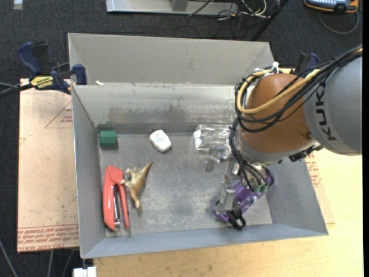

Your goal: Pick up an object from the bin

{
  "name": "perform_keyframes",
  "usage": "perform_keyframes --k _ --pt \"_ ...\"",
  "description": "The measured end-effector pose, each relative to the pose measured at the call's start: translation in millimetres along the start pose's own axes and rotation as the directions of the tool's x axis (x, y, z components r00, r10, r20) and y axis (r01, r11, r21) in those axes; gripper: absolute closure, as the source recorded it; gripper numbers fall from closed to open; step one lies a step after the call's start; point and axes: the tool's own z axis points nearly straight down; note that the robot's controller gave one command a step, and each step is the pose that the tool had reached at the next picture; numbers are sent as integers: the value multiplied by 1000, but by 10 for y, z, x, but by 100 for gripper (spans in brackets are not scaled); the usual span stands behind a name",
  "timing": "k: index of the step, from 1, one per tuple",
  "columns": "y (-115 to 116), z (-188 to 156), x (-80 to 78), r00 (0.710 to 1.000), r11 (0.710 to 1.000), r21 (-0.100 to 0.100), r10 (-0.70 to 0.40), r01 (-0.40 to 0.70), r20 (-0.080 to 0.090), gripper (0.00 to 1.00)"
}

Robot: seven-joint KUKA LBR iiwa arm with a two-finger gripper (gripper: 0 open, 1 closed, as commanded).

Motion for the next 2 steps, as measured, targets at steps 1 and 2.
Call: perform_keyframes --k 1,2 --pt "-531 -138 47 999 999 1 -49 49 -3 0" --pt "-546 164 84 995 995 3 -104 104 8 0"
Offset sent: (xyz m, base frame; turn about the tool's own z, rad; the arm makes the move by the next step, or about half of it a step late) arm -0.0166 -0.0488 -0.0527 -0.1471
